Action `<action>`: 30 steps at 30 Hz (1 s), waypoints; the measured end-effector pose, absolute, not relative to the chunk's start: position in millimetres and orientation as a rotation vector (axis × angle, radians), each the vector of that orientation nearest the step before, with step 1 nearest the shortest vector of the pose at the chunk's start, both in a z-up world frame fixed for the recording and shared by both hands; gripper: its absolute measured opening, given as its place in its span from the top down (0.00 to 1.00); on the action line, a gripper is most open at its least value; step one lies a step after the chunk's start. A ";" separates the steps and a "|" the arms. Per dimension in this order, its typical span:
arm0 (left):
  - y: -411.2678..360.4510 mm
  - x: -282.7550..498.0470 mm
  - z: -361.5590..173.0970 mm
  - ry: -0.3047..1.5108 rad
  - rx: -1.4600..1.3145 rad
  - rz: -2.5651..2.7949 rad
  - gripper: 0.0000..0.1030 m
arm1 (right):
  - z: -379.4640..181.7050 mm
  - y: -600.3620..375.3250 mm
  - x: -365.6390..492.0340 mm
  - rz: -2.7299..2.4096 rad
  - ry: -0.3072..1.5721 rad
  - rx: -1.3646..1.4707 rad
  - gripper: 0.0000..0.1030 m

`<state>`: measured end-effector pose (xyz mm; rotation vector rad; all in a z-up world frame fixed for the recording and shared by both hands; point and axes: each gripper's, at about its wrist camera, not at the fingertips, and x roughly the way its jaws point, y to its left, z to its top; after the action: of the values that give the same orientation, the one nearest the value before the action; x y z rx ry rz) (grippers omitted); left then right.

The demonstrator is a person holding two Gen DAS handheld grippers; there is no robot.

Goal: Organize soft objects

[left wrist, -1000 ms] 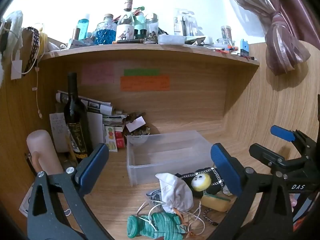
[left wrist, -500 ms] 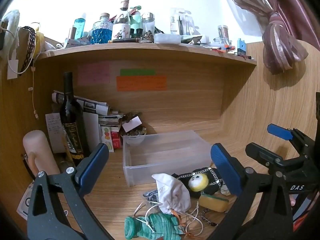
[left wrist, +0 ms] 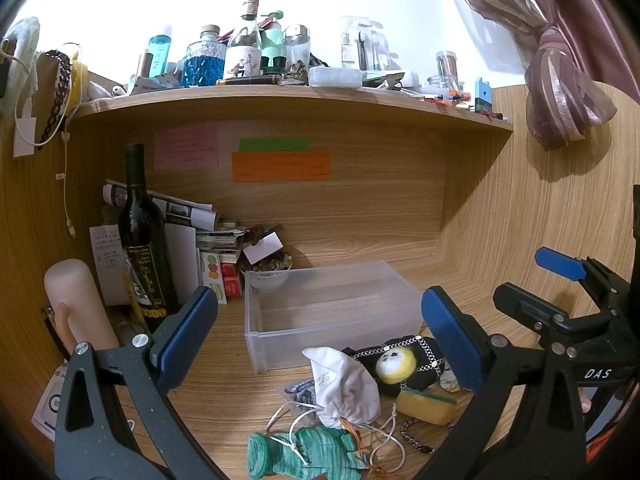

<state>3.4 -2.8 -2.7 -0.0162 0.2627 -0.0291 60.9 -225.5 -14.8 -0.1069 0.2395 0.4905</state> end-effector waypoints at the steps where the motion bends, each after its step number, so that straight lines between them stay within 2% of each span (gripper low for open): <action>1: -2.6 3.8 -2.7 0.263 -0.017 -0.029 0.00 | -14.8 -225.7 60.9 0.490 0.239 -0.107 0.00; 30: -0.7 1.3 -1.3 0.258 -0.031 -0.024 0.00 | -12.8 -225.7 59.6 0.490 0.232 -0.085 0.00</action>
<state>1.3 -0.7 -1.3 -0.0313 0.2579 -0.0244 59.6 -225.7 -12.8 -0.0854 0.2321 0.4896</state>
